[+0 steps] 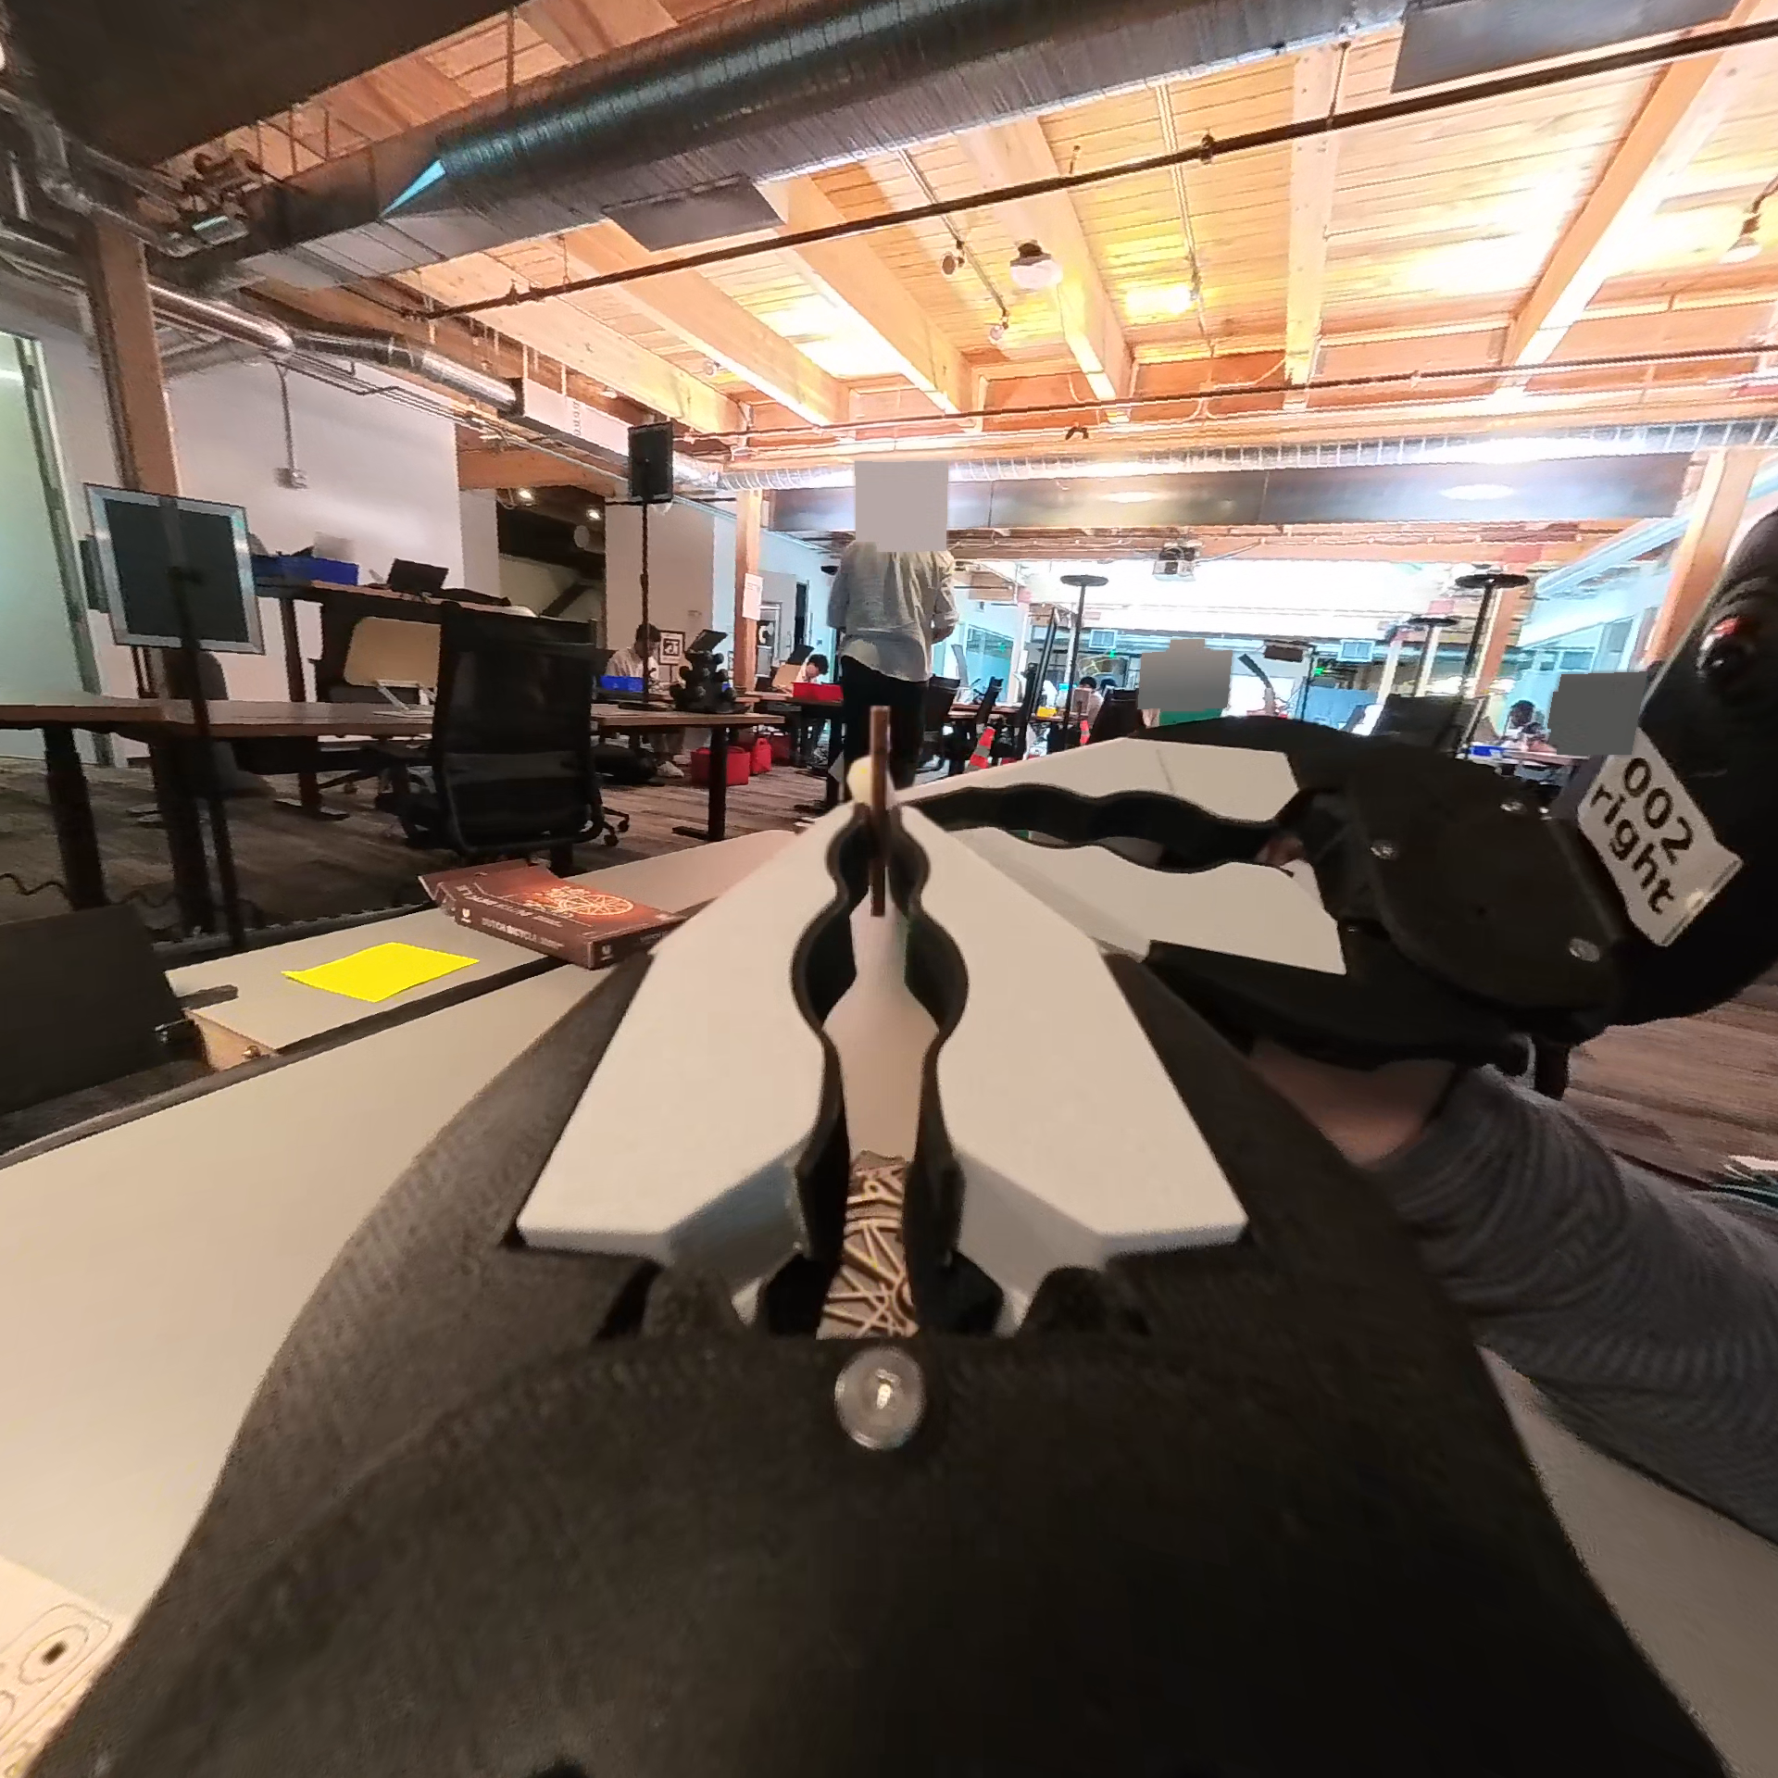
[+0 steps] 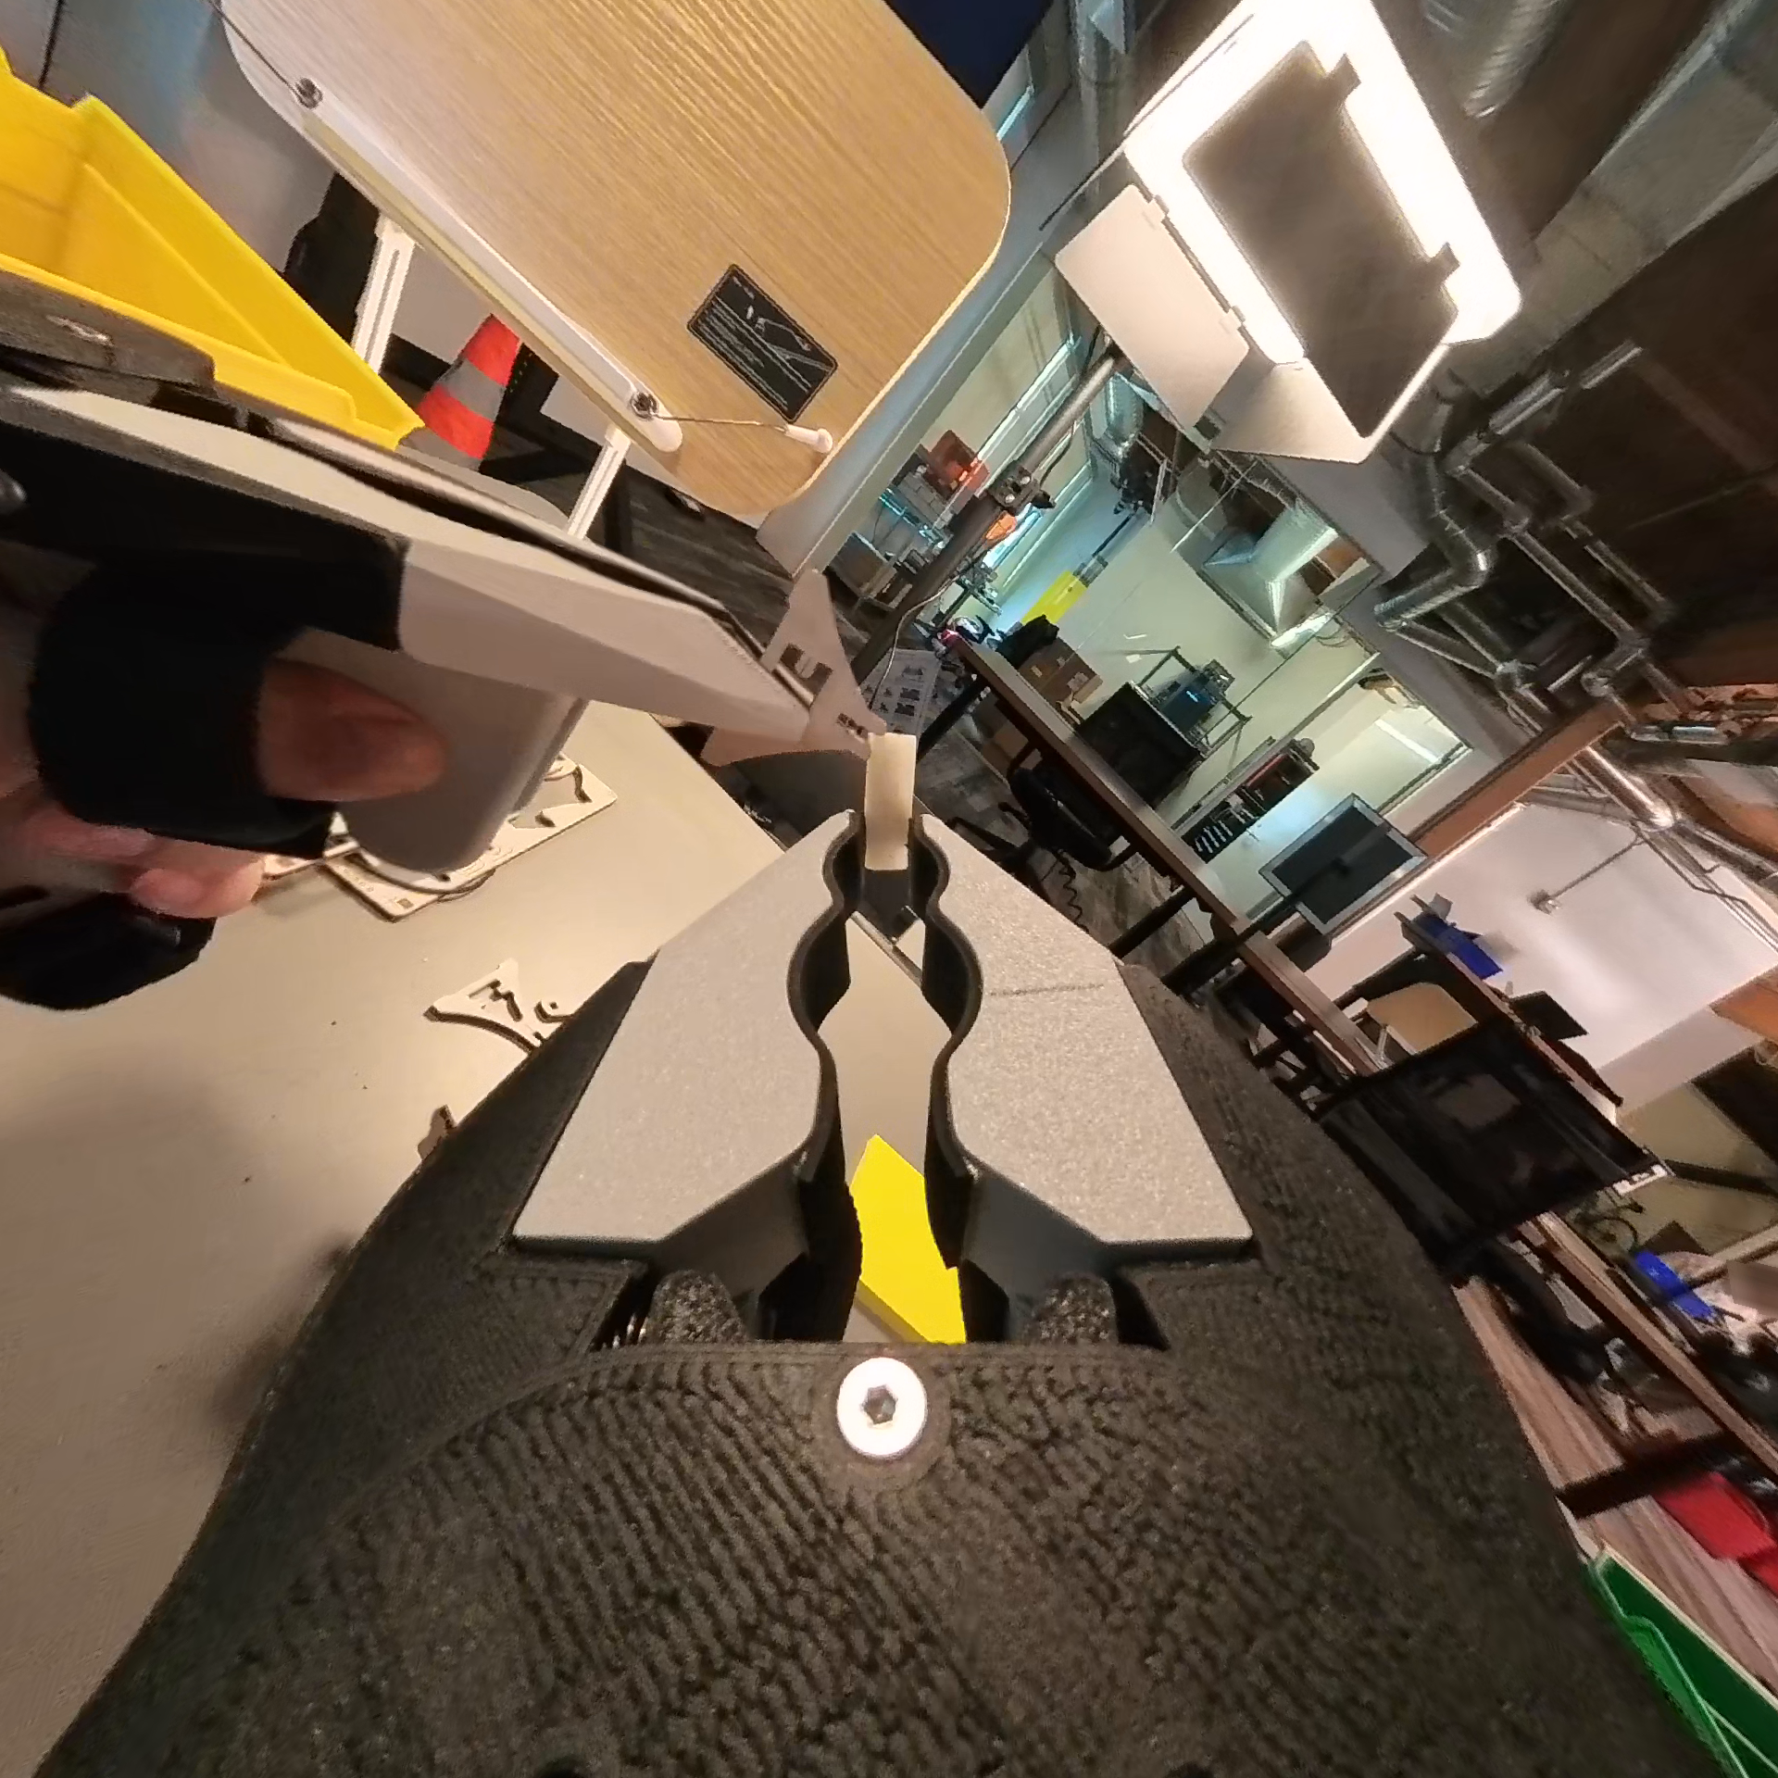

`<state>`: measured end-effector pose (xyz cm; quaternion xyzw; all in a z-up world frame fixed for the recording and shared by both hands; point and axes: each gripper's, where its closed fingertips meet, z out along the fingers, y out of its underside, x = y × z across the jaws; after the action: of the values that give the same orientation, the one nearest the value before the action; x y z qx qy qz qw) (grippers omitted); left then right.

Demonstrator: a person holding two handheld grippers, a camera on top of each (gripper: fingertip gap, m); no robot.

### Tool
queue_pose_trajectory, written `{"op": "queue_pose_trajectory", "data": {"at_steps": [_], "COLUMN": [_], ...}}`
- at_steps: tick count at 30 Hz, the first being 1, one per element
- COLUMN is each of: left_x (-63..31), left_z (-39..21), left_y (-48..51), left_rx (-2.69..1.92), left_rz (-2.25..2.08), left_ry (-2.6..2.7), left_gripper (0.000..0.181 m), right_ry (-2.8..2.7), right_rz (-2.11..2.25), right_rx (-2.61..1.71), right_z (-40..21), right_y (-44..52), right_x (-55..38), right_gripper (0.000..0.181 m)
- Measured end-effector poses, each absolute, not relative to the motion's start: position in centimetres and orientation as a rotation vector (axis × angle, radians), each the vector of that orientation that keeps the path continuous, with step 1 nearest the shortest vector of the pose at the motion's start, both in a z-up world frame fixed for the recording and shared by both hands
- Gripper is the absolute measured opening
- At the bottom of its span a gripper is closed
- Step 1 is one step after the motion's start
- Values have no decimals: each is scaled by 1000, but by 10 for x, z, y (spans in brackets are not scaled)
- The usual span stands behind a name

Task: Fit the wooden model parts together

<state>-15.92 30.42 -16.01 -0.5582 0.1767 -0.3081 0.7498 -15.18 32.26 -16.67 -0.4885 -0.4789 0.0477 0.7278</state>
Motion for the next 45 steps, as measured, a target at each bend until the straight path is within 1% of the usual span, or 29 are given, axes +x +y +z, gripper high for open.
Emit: {"op": "queue_pose_trajectory", "data": {"at_steps": [10,11,12,18,20,25,29,30,32,33,35,39,41,45], "left_x": [-169,-170,-171,-175,-183,-206,-218,-215,-209,-209,-215,-218,-216,-210], "left_z": [-166,-167,-168,-171,-173,-171,-168,-168,-170,-173,-181,-194,-198,-202], "left_y": [313,314,315,318,321,324,319,316,312,312,315,320,320,318], "left_rx": [-1272,-1278,-1282,-1307,-1318,-1303,-1270,-1266,-1272,-1285,-1308,-1354,-1367,-1378], "left_rz": [-594,-587,-584,-536,-493,-446,-488,-538,-654,-673,-666,-637,-635,-667], "left_ry": [336,331,327,318,293,216,206,235,288,291,277,285,300,332], "left_gripper": [1,1,1,1,1,1,1,1,1,1,1,1,1,1], "right_ry": [-1078,-1082,-1089,-1103,-1058,-828,-800,-857,-949,-1007,-1091,-1406,-1580,-1802], "right_rz": [90,90,92,59,48,234,366,425,552,634,699,612,593,518], "right_rx": [-1047,-1041,-1036,-1019,-1044,-1114,-1132,-1147,-1268,-1323,-1483,-1852,-1882,-1888], "right_z": [-167,-167,-167,-169,-164,-139,-125,-129,-148,-160,-190,-272,-299,-331], "right_y": [317,316,315,314,325,356,359,357,364,365,378,394,387,381], "right_x": [-156,-157,-158,-160,-147,-92,-55,-52,-43,-40,-27,-2,0,6], "right_gripper": [5,5,0,0,0,0,11,14,29,31,31,30,27,28]}}
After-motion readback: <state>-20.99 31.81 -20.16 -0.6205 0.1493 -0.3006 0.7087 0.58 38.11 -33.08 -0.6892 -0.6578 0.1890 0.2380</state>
